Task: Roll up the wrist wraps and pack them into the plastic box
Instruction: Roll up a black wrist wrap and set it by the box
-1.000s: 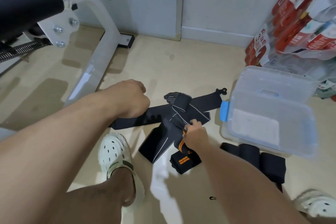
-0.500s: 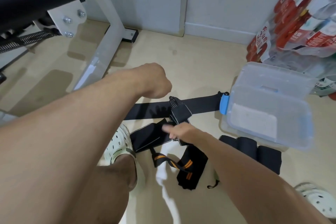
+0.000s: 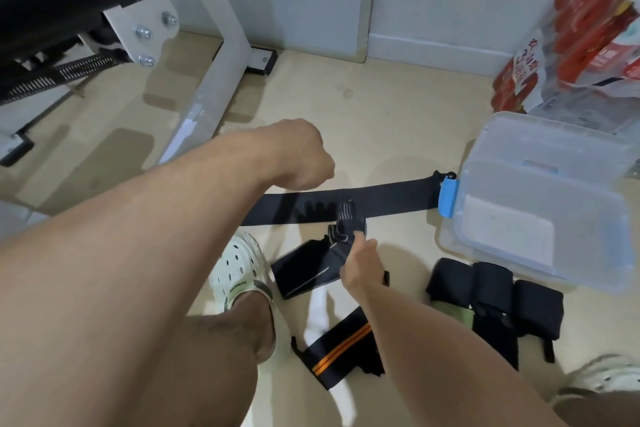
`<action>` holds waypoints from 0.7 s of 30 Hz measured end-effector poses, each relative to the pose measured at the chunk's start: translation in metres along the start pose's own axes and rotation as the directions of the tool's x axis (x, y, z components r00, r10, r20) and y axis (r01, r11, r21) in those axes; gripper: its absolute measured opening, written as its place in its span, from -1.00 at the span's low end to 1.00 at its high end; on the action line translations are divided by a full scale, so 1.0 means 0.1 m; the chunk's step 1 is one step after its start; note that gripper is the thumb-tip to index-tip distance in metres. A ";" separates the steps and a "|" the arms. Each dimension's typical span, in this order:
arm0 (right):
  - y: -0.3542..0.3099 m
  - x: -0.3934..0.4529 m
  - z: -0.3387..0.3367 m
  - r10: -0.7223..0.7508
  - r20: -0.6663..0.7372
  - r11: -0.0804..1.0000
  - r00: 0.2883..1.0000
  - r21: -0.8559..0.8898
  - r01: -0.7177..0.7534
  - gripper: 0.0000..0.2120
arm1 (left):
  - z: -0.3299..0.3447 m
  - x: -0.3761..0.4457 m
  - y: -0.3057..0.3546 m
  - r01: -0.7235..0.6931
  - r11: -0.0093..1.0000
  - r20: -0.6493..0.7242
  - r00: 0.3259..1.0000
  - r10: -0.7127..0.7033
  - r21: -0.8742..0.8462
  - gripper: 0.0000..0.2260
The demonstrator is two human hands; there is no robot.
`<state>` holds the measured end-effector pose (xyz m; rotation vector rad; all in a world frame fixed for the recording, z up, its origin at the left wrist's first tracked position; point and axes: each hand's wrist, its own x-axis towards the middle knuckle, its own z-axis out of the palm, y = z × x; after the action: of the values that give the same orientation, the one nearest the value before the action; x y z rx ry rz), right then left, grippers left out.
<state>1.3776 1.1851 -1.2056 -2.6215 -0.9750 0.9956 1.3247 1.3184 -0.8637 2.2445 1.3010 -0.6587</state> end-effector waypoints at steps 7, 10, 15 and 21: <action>-0.09 -0.36 -0.55 -0.229 -0.225 0.864 0.947 0.401 0.305 -0.64 | -0.13 -0.14 -0.04 -0.061 0.998 -0.027 0.998 0.061 -0.023 -0.56; -0.34 -0.59 -1.15 -0.294 -0.298 0.807 0.908 0.431 0.403 -0.66 | -0.18 -0.24 -0.07 -0.072 0.993 -0.062 0.996 0.066 -0.099 -0.50; -0.57 -1.11 -2.18 -0.358 -0.461 0.682 0.812 0.465 0.565 -0.67 | -0.15 -0.50 -0.06 -0.178 0.919 -0.124 0.982 0.142 -0.352 -0.44; -0.52 -1.78 -3.17 -0.397 -0.432 0.733 0.809 0.382 0.563 -0.66 | -0.05 -0.86 0.30 -0.404 0.569 -0.199 0.900 0.389 -0.716 -0.54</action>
<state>1.4545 1.1339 -0.8497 -1.8665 -1.0687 0.5541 1.3144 1.2511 -0.8028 1.7197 0.7836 0.0921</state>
